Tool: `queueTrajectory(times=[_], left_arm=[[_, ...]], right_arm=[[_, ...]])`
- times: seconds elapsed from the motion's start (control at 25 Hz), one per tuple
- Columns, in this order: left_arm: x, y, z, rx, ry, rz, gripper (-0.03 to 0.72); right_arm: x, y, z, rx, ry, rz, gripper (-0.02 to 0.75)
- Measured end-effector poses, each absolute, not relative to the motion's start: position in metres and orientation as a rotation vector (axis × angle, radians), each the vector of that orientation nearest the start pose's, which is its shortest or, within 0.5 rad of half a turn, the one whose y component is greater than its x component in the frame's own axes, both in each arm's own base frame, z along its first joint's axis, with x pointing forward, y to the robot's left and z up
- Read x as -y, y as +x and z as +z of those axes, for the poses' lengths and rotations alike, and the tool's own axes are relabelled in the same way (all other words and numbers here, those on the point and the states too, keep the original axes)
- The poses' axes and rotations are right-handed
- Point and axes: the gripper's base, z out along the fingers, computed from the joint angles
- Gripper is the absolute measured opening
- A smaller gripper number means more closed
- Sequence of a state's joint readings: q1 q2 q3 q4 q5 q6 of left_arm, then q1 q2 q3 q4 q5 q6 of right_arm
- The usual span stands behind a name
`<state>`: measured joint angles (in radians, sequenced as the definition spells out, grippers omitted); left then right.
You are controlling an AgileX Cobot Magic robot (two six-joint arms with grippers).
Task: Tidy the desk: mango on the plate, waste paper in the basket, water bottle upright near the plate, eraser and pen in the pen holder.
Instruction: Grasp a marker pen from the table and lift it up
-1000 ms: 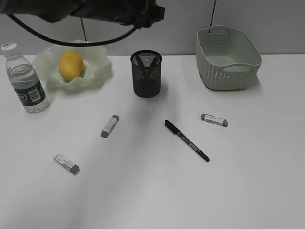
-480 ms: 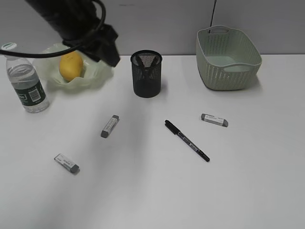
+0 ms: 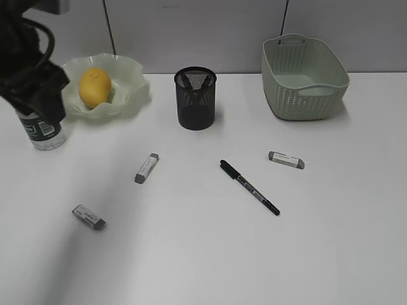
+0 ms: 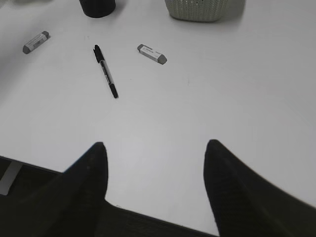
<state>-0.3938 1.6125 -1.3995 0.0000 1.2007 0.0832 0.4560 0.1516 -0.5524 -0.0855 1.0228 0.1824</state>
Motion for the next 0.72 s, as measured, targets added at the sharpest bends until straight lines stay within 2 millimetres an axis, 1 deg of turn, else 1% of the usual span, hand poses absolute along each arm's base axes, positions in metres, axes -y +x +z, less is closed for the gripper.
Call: queueTrajectory(times=[0.08,0.24,0.36,0.44,0.56,0.72], left_arm=[[0.109,0.282,0.299,-2.834,0.649,-0.049,0.393],[0.077,0.243,0.299,-2.785,0.547,-0.049,0.393],[0.053,0.210,0.300,-2.726,0.451,-0.043,0.393],[0.040,0.185,0.304,-2.665,0.408,-0.026,0.393],[0.032,0.149,0.308,-2.567,0.360,-0.072,0.393],[0.025,0.099,0.316,-2.384,0.284,-0.150,0.393]], right_arm=[[-0.001,0.017,0.295,-2.095,-0.292,0.279,0.491],[-0.001,0.017,0.295,-2.095,-0.292,0.279,0.491],[-0.001,0.017,0.295,-2.095,-0.292,0.279,0.491],[-0.001,0.017,0.295,-2.095,-0.292,0.279,0.491],[-0.001,0.017,0.295,-2.095,-0.292,0.279,0.491],[-0.001,0.017,0.295,-2.094,-0.292,0.279,0.491]])
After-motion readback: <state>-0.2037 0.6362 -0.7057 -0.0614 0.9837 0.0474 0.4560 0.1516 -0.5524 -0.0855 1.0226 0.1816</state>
